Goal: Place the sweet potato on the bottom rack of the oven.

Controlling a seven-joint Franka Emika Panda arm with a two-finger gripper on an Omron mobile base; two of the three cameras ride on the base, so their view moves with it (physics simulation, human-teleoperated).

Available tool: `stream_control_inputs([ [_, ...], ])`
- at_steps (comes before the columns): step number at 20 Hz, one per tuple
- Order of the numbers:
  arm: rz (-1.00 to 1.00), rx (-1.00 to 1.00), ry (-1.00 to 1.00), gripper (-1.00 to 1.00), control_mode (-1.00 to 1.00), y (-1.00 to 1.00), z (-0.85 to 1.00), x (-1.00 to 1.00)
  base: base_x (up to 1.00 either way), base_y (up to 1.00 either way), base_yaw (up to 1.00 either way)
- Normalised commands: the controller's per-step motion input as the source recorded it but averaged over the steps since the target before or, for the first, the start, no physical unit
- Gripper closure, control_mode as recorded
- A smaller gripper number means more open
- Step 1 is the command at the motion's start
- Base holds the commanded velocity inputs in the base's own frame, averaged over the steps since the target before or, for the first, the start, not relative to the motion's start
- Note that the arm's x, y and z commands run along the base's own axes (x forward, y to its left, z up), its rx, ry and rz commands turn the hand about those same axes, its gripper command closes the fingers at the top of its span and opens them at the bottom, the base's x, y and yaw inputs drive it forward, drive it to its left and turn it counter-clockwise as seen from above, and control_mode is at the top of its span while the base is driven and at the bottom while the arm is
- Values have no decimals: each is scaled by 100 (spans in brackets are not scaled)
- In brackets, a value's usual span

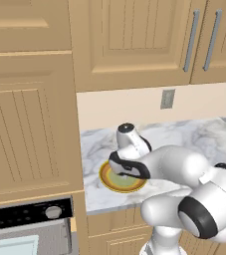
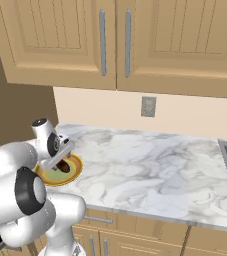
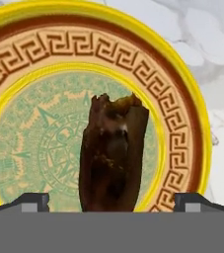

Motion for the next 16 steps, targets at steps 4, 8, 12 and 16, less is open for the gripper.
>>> stream_control_inputs([
  [4,0,2,3,-100,-100,0,-36,2,0,0,0],
  [8,0,2,0,-100,-100,0,-25,5,0,0,0],
  [12,0,3,0,-100,-100,0,-29,1,0,0,0],
  [16,0,6,0,100,-100,0,-36,0,0,0,0],
])
